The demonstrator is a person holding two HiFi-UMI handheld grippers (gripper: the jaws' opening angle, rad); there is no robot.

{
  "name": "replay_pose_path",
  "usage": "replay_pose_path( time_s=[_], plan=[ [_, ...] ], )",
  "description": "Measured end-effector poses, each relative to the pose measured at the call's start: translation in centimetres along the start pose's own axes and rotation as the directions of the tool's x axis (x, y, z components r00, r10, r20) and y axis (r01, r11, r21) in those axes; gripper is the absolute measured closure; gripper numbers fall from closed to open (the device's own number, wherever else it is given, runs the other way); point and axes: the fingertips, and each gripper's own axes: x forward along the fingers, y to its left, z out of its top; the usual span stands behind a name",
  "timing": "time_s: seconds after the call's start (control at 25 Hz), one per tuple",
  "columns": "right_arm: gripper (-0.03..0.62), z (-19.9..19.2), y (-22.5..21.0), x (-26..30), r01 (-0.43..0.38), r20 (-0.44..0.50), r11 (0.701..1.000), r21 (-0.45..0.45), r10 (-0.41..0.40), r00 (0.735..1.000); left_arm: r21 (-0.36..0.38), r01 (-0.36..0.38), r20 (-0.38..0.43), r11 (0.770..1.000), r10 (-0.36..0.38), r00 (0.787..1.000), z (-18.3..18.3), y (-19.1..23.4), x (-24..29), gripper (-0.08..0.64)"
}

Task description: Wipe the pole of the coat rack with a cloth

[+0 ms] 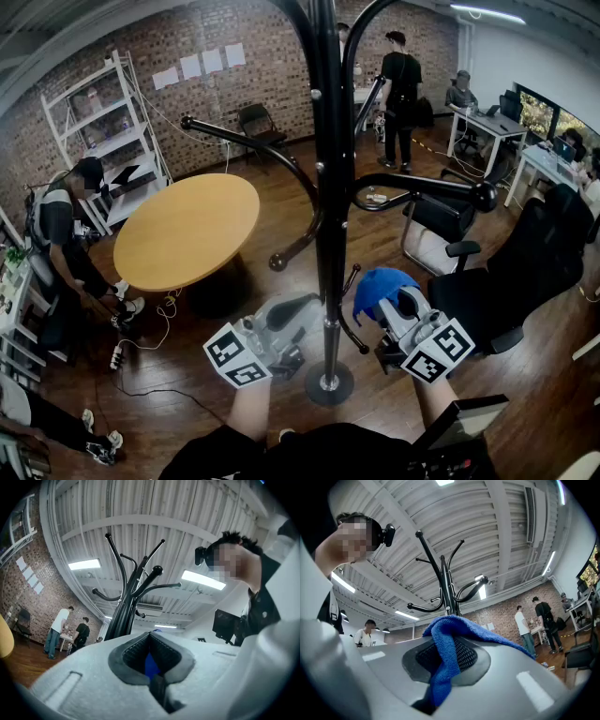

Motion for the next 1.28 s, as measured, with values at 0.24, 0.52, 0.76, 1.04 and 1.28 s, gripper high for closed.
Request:
replay_pose_path(
  time_s=[0.24, 0.52, 0.76, 1.04, 1.28],
  plan=[
    [0.569, -2.4, -0.3, 1.9, -0.059, -0.035, 0.998, 0.018, 0.059, 0.998, 0.001, -0.033, -0.029, 0.999, 0.033, 0.999, -1.2, 0.2, 0.1, 0.56],
    [0.569, 1.6, 0.4, 6.3, -0.032, 0.071, 0.999, -0.017, 0.033, 0.997, 0.003, -0.044, -0.057, 0.999, 0.044, 0.997, -0.6, 0.2, -0.9, 0.56],
    [0.569, 11.9, 2.8, 7.8, -0.032, 0.223, 0.99, -0.137, 0.062, 0.973, 0.032, -0.005, -0.039, 0.999, 0.006, 0.999, 1.2, -0.5, -0.6, 0.56],
    [0.571, 19.4, 8.0, 3.3, -0.099, 0.3, 0.964, -0.246, 0.173, 0.938, 0.058, 0.015, -0.027, 0.998, -0.013, 1.0, 2.5, -0.8, -0.1, 0.56],
    [0.569, 22.6, 10.9, -1.2, -0.044, 0.394, 0.944, -0.326, 0.178, 0.902, 0.065, 0.041, -0.027, 0.997, -0.039, 0.999, 2.6, -1.7, -0.2, 0.56]
  ],
)
